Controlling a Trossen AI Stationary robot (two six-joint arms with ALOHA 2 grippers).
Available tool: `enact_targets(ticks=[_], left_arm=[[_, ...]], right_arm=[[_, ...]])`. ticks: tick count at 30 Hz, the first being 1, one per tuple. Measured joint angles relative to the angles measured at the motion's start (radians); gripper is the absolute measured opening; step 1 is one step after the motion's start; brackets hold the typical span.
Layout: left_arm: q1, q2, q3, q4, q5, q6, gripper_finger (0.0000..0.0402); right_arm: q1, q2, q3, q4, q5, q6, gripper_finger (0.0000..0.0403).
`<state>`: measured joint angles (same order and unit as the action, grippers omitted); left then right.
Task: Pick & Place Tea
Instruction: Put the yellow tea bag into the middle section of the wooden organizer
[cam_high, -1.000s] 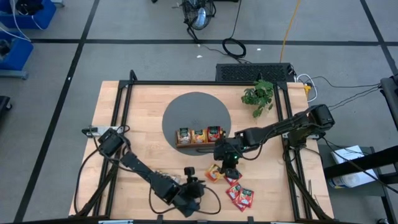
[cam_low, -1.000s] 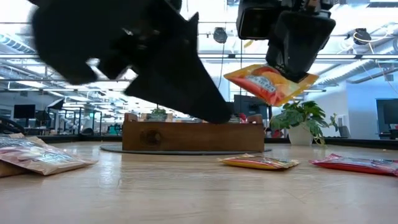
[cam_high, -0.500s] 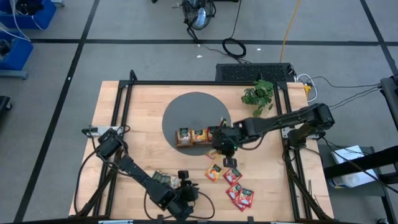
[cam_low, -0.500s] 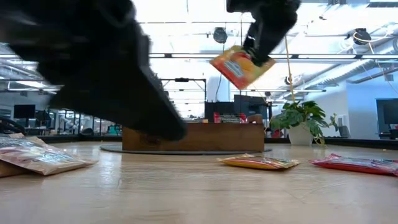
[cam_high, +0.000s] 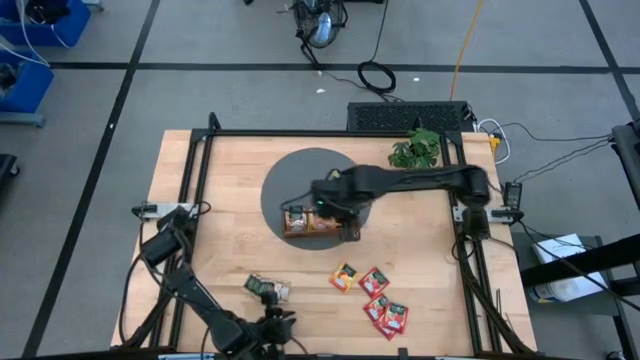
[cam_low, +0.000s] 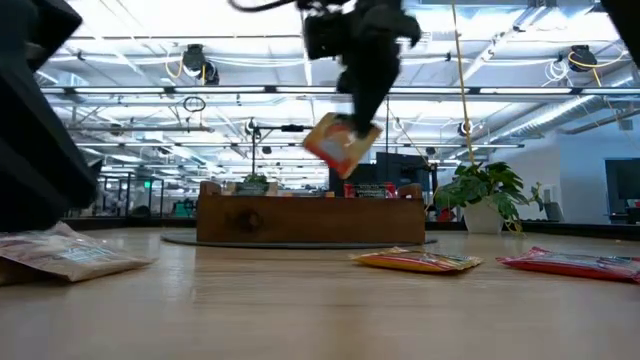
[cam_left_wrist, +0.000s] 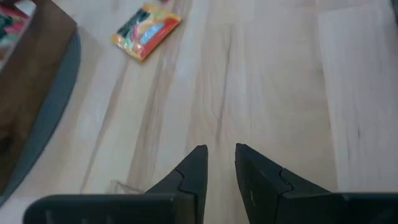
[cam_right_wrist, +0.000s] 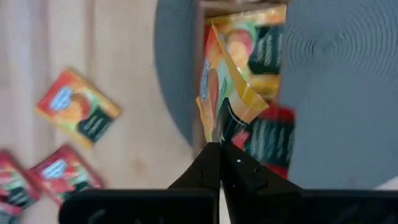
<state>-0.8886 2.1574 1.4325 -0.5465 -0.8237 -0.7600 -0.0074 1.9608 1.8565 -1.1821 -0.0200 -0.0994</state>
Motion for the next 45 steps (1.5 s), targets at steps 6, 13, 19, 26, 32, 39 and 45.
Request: enact_targets(ticks=[6, 13, 19, 26, 32, 39, 45], left_arm=[[-0.010, 0.000, 0.000, 0.001, -0.016, -0.002, 0.0088], [-0.023, 0.000, 0.000, -0.002, -0.015, -0.023, 0.0088], [-0.024, 0.000, 0.000, -0.002, -0.015, -0.036, 0.0088], [-0.024, 0.000, 0.000, -0.002, -0.015, -0.056, 0.0088], [-0.024, 0.000, 0.000, -0.002, -0.015, -0.073, 0.0088], [-0.028, 0.000, 0.000, -0.002, -0.016, -0.077, 0.0088], [-0.028, 0.000, 0.000, -0.003, -0.016, -0.077, 0.0088]], right_arm=[[-0.020, 0.153, 0.198, -0.084, 0.063, -0.141, 0.0000], [-0.018, 0.250, 0.278, -0.165, 0.165, -0.240, 0.0000], [-0.010, 0.297, 0.278, -0.170, 0.242, -0.300, 0.0000], [0.013, 0.322, 0.278, -0.153, 0.283, -0.368, 0.0000], [0.017, 0.323, 0.278, -0.083, 0.279, -0.408, 0.0000], [0.018, 0.322, 0.240, -0.074, 0.259, -0.373, 0.0039], [0.018, 0.323, 0.207, -0.079, 0.331, -0.332, 0.0090]])
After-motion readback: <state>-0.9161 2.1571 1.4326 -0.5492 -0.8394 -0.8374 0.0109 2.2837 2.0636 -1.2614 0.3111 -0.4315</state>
